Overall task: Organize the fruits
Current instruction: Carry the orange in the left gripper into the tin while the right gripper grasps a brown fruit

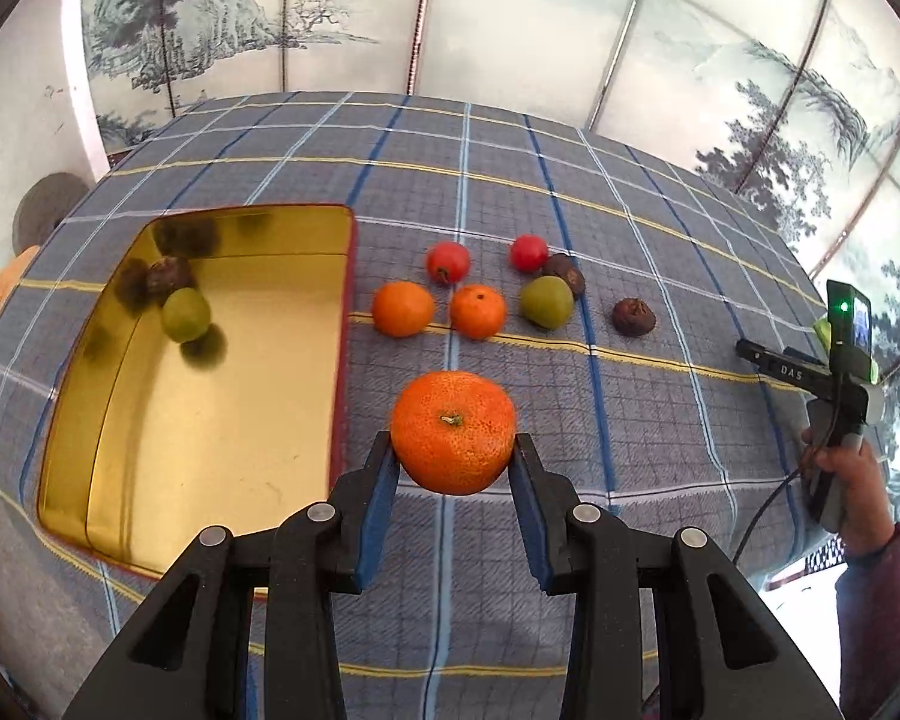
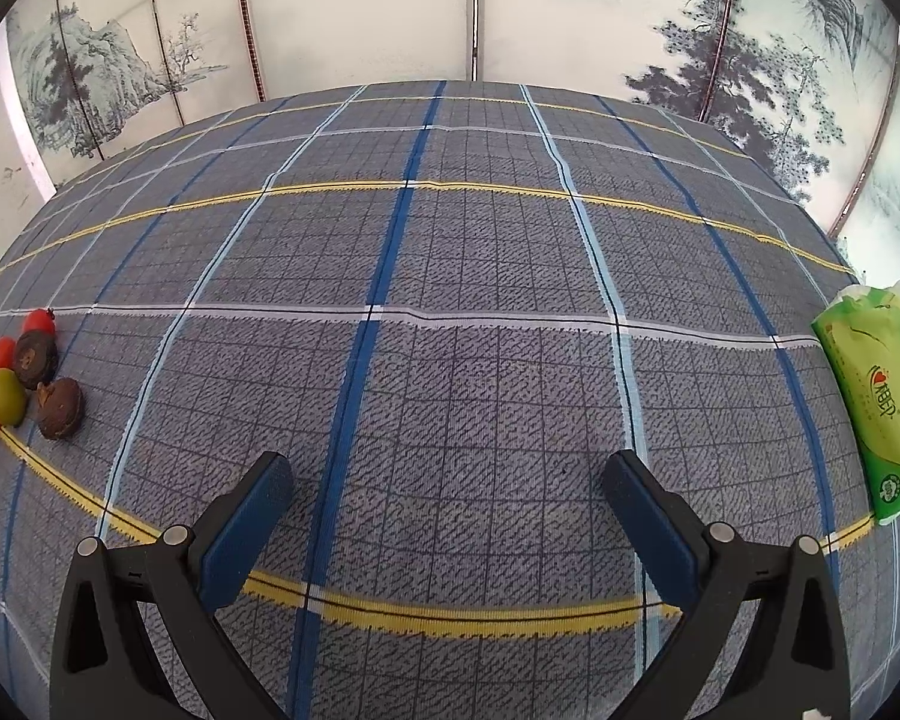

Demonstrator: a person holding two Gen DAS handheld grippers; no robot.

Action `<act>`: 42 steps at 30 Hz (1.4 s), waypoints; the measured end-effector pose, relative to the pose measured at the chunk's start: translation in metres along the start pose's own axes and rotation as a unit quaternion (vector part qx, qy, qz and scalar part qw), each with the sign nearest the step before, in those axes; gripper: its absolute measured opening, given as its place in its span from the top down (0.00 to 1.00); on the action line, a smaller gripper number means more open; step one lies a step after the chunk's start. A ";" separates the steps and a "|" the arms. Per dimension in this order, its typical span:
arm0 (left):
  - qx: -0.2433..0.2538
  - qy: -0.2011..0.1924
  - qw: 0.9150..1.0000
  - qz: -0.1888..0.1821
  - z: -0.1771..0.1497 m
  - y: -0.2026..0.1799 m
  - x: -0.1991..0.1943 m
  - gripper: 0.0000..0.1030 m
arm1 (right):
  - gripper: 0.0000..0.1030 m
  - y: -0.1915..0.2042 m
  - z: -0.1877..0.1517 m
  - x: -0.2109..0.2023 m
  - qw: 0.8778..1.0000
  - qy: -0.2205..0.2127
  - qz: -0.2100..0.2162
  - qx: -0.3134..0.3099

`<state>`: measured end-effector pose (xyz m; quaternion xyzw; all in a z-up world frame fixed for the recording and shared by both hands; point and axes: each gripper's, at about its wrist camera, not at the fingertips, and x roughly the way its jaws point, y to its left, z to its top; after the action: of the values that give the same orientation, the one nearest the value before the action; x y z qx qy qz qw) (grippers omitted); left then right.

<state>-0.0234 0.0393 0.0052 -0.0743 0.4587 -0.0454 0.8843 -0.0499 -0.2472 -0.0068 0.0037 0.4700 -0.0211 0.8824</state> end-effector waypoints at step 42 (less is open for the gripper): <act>-0.036 -0.021 0.998 0.056 0.009 0.083 -0.012 0.62 | 0.68 0.155 -0.005 -0.015 0.964 -0.017 0.208 -0.167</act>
<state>-0.0216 0.1235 0.0055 -0.0814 0.4446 0.0221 0.8918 -0.0557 -0.0918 0.0007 -0.0466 0.4405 0.2414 0.8634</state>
